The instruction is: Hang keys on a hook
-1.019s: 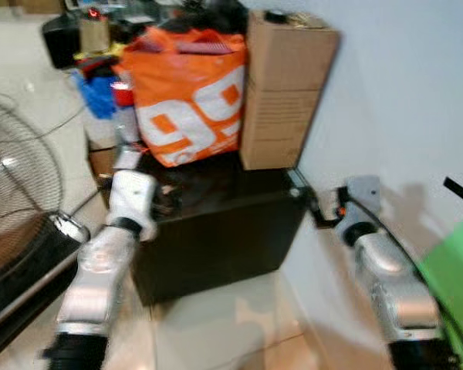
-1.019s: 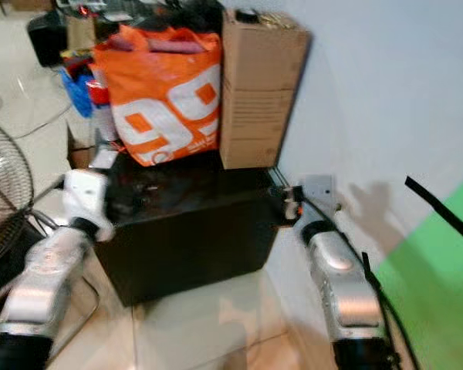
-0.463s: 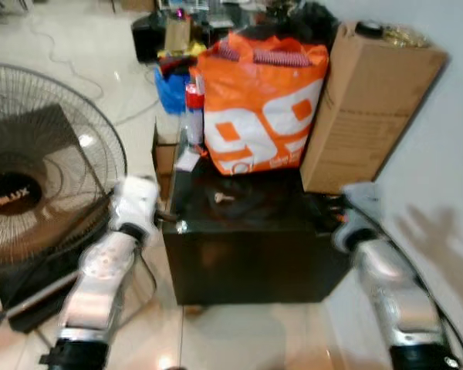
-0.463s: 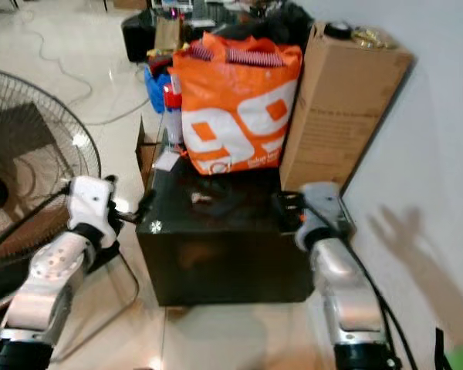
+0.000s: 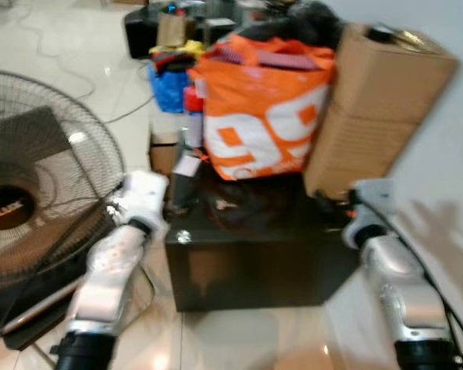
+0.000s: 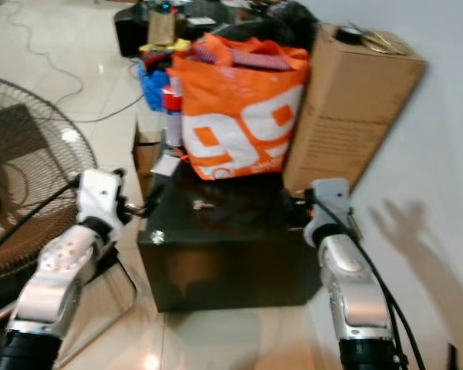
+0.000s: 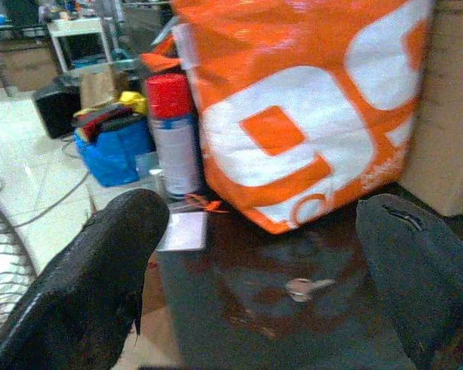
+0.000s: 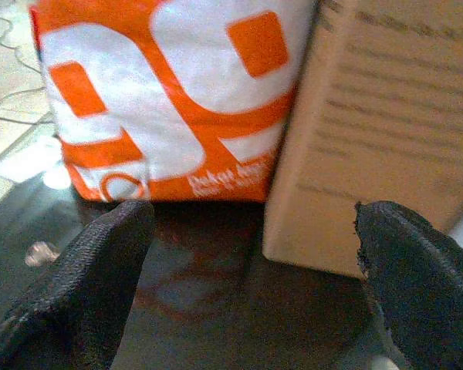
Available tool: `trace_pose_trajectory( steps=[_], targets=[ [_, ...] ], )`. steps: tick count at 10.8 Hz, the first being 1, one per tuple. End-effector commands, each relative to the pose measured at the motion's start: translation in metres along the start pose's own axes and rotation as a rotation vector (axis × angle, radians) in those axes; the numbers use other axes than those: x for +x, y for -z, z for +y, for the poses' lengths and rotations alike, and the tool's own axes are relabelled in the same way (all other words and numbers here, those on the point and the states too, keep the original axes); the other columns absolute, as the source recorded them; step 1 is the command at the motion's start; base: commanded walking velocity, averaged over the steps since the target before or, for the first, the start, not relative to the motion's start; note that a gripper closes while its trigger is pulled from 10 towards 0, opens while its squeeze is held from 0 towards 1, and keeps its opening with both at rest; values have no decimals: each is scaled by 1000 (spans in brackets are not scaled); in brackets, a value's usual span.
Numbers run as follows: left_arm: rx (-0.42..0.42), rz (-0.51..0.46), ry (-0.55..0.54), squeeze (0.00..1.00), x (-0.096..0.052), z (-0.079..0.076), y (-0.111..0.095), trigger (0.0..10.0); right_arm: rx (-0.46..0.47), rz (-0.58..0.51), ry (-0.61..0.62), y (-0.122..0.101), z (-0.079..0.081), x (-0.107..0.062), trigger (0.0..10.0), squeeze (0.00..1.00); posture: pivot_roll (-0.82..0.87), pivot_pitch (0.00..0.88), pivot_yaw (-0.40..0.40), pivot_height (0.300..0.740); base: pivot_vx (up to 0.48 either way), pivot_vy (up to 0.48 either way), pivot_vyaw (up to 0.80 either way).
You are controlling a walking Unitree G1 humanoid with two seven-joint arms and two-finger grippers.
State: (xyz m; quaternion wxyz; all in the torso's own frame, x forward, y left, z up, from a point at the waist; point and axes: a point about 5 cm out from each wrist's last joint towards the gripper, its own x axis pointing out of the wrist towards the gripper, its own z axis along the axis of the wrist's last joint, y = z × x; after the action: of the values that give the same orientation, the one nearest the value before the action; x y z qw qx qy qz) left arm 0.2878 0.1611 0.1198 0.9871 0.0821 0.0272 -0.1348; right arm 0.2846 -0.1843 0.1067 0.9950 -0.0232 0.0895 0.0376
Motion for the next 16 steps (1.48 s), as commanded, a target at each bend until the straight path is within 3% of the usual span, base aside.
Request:
trace_pose_trajectory(
  steps=[1, 9, 11, 16],
  targets=[
    [2, 13, -21, 0, 0, 4, 4, 10000, 0, -18, -28, -7, 5, 4, 10000, 945, 5, 0, -46, 740, 326, 0, 0],
    [2, 11, -15, 0, 6, 3, 4, 10000, -15, -22, -31, -9, 6, 6, 10000, 937, 2, 0, -39, 740, 340, 0, 0],
    [4, 9, -17, 0, 5, 4, 3, 10000, -58, -27, -51, -10, 7, 6, 10000, 961, 10, 0, -43, 740, 330, 0, 400],
    [6, 11, -8, 0, 5, 1, 3, 10000, -44, -19, -35, -7, 6, 6, 10000, 929, 7, 0, -38, 740, 259, 0, 0]
  ],
)
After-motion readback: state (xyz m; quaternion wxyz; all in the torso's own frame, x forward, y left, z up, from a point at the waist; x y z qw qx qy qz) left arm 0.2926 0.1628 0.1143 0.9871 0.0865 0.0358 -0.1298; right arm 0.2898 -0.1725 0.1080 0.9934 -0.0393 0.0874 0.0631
